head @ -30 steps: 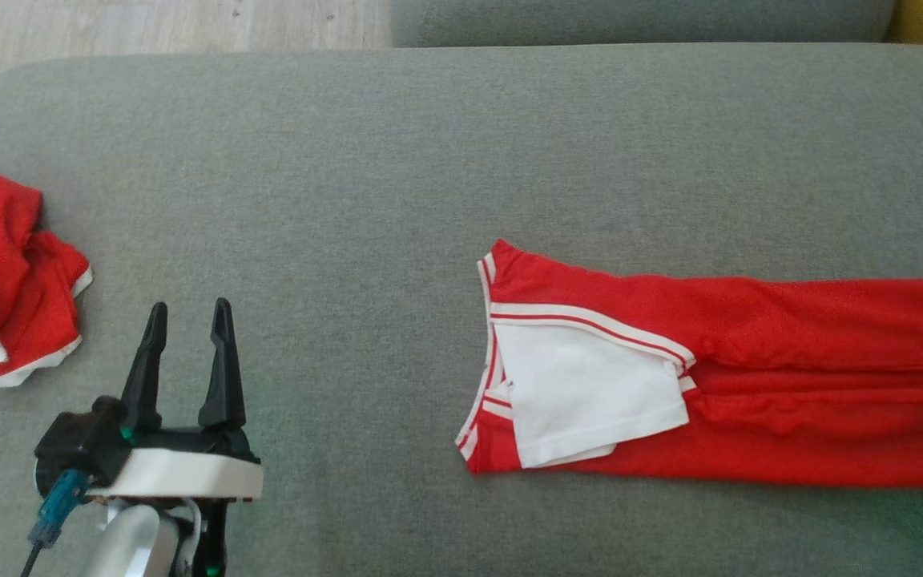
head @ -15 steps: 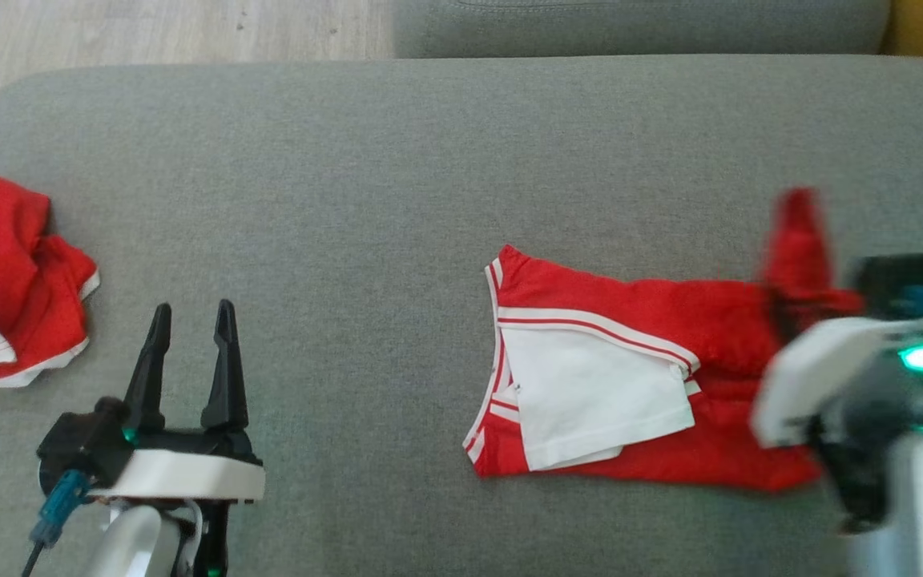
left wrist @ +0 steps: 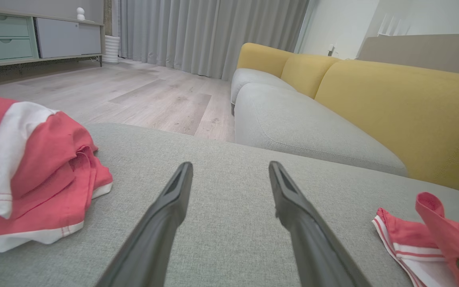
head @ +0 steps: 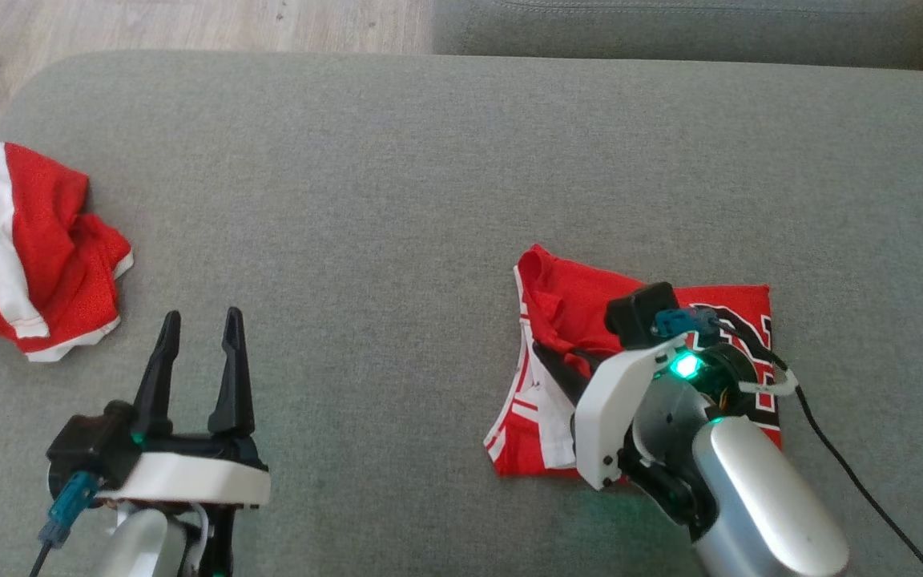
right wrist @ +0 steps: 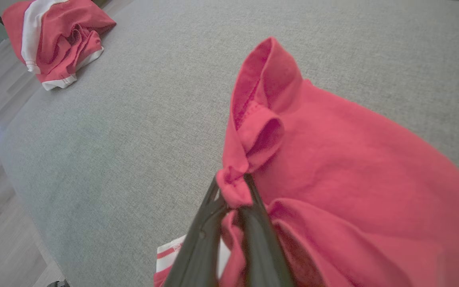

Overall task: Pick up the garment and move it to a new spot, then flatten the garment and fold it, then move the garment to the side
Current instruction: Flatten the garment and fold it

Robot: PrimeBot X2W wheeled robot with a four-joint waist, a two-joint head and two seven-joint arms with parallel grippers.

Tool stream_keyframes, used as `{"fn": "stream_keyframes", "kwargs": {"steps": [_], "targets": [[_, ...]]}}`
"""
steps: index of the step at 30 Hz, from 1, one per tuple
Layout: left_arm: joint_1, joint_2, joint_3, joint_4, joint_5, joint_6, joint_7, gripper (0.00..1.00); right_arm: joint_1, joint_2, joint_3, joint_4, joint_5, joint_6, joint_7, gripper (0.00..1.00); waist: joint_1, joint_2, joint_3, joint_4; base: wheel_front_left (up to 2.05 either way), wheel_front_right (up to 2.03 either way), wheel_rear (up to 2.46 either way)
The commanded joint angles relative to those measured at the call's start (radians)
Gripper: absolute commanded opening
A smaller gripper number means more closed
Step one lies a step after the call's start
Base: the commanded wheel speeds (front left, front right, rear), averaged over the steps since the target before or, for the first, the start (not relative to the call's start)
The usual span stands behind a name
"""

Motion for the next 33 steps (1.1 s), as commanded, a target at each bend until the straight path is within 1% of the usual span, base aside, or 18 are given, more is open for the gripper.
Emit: {"fn": "stream_keyframes", "kwargs": {"steps": [1, 3, 4, 5, 7, 9, 12, 14, 18, 21, 24, 28, 29, 30, 31, 33], "targets": [[-0.05, 0.009, 0.029, -0.024, 0.01, -0.002, -0.01, 1.0, -0.054, -0.001, 0.024, -0.012, 0.011, 0.007, -0.019, 0.0, 0.0, 0.0, 0.001, 0.003, 0.0, 0.0, 0.0], [-0.051, 0.009, 0.029, -0.021, 0.011, -0.003, -0.01, 1.0, -0.063, -0.001, 0.026, 0.021, 0.016, 0.007, -0.025, 0.01, 0.0, 0.0, 0.002, 0.005, 0.0, 0.0, 0.0], [-0.052, 0.008, 0.03, -0.02, 0.011, -0.004, -0.01, 1.0, -0.067, -0.001, 0.027, 0.031, 0.021, 0.007, -0.028, 0.75, 0.0, 0.0, 0.002, 0.006, 0.0, 0.0, 0.0], [-0.052, 0.008, 0.031, -0.018, 0.011, -0.004, -0.01, 1.0, -0.068, -0.001, 0.024, 0.034, 0.032, 0.007, -0.038, 1.0, 0.0, 0.0, 0.001, 0.005, 0.0, 0.0, 0.0], [-0.051, 0.007, 0.032, -0.016, 0.011, -0.003, -0.01, 1.0, -0.069, -0.001, 0.024, 0.027, 0.061, 0.007, -0.052, 1.0, 0.0, 0.0, -0.003, 0.004, 0.0, 0.0, 0.0], [-0.048, 0.006, 0.035, -0.015, 0.012, -0.003, -0.01, 1.0, -0.064, -0.001, 0.016, -0.01, 0.127, 0.007, -0.073, 1.0, 0.0, 0.0, -0.008, 0.0, 0.0, 0.0, 0.0], [-0.04, 0.009, 0.045, -0.017, 0.011, 0.0, -0.01, 1.0, -0.05, -0.001, -0.009, -0.107, 0.243, 0.007, -0.1, 1.0, 0.0, 0.0, -0.017, -0.012, 0.0, 0.0, 0.0], [-0.032, 0.012, 0.053, -0.021, 0.01, 0.002, -0.01, 1.0, -0.042, -0.001, -0.057, -0.172, 0.247, 0.007, -0.112, 1.0, 0.0, 0.0, -0.022, -0.023, 0.0, 0.0, 0.0], [-0.017, 0.018, 0.069, -0.035, 0.01, 0.008, -0.01, 1.0, -0.016, -0.001, -0.209, -0.274, 0.113, 0.007, -0.115, 1.0, 0.0, 0.0, -0.026, -0.045, 0.0, 0.0, 0.0], [-0.012, 0.021, 0.074, -0.043, 0.01, 0.01, -0.01, 1.0, 0.023, -0.01, -0.299, -0.29, -0.013, 0.007, -0.096, 1.0, 0.0, 0.0, -0.025, -0.053, 0.0, 0.0, 0.0], [-0.015, 0.022, 0.074, -0.047, 0.011, 0.012, -0.01, 1.0, 0.058, -0.047, -0.316, -0.258, -0.091, 0.007, -0.095, 1.0, 0.0, 0.0, -0.021, -0.057, 0.0, 0.0, 0.0], [-0.022, 0.023, 0.069, -0.049, 0.011, 0.012, -0.009, 1.0, 0.067, -0.087, -0.275, -0.167, -0.154, 0.007, -0.118, 1.0, 0.0, 0.0, -0.015, -0.059, 0.0, 0.0, 0.0], [-0.023, 0.023, 0.067, -0.049, 0.011, 0.012, -0.009, 1.0, 0.061, -0.093, -0.262, -0.14, -0.17, 0.007, -0.128, 0.75, 0.0, 0.0, -0.014, -0.059, 0.0, 0.0, 0.0], [-0.024, 0.023, 0.066, -0.05, 0.011, 0.012, -0.009, 1.0, 0.054, -0.097, -0.248, -0.111, -0.183, 0.007, -0.135, 0.34, 0.0, 0.0, -0.014, -0.058, 0.0, 0.0, 0.0], [-0.024, 0.024, 0.064, -0.05, 0.011, 0.012, -0.008, 1.0, 0.047, -0.099, -0.23, -0.082, -0.192, 0.007, -0.139, 0.0, 0.0, 0.0, -0.013, -0.057, 0.0, 0.0, 0.0], [-0.025, 0.024, 0.061, -0.05, 0.011, 0.012, -0.008, 1.0, 0.03, -0.098, -0.184, -0.03, -0.195, 0.007, -0.14, 0.0, 0.0, 0.0, -0.013, -0.054, 0.0, 0.0, 0.0]]}}
